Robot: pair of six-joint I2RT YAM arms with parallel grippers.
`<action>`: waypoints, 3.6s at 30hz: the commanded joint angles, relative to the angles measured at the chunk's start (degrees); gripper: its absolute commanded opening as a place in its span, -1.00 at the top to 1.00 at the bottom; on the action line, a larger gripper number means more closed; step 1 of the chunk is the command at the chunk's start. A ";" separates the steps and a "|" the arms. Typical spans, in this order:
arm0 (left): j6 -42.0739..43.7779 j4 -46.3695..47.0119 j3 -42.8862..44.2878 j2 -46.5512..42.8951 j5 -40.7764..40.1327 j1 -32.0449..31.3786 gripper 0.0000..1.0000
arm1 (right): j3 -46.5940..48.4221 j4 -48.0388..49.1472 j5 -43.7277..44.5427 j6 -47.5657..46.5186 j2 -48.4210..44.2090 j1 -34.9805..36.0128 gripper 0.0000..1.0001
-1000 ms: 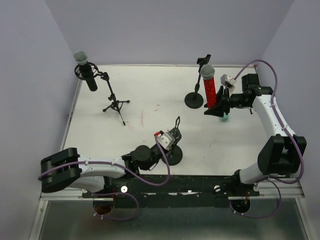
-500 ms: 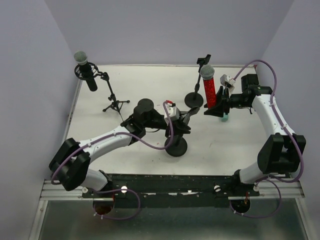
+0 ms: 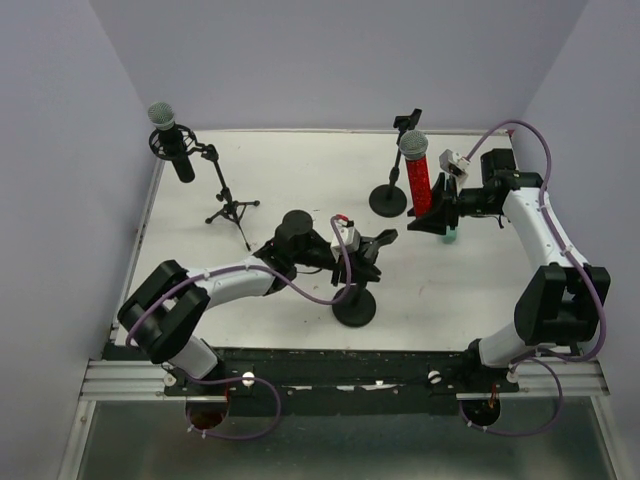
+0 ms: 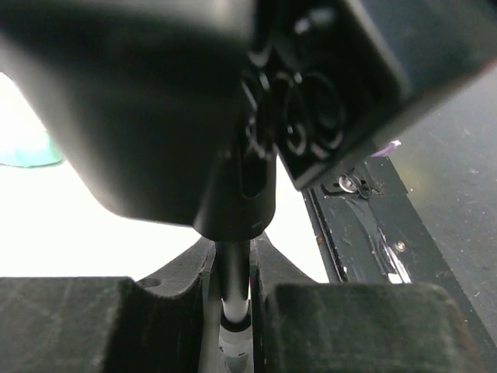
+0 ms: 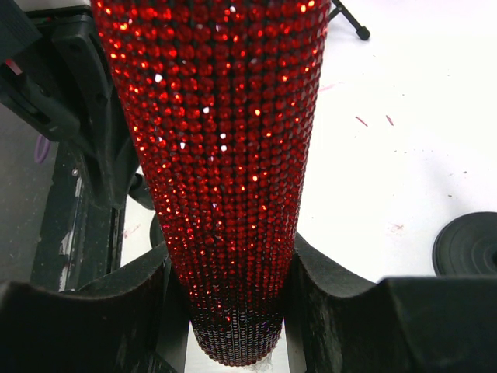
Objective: Attach the microphones to the stand
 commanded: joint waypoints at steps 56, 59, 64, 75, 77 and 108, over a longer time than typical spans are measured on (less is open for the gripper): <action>2.12 33.24 -22.36 -10.23 -80.92 -26.81 0.00 | 1.46 -3.22 0.26 -3.96 1.33 1.65 0.99; 2.64 33.42 -22.18 -9.25 -80.04 -26.81 0.42 | 1.37 -3.31 0.34 -3.96 1.33 1.74 1.00; 3.88 32.37 -23.58 -10.65 -72.86 -24.62 0.86 | 1.46 -3.22 0.34 -4.04 1.42 1.65 1.00; -6.83 23.49 -18.42 -12.42 -18.72 -3.09 0.95 | 1.37 -3.14 0.26 -4.04 1.51 1.74 1.00; -8.60 23.49 -16.65 -10.84 -14.22 -1.15 0.95 | 1.37 -3.22 0.34 -4.13 1.51 1.74 1.00; -0.17 1.36 -31.68 -47.37 -34.59 0.96 -0.97 | 1.90 -8.75 0.87 -11.24 1.25 2.00 1.00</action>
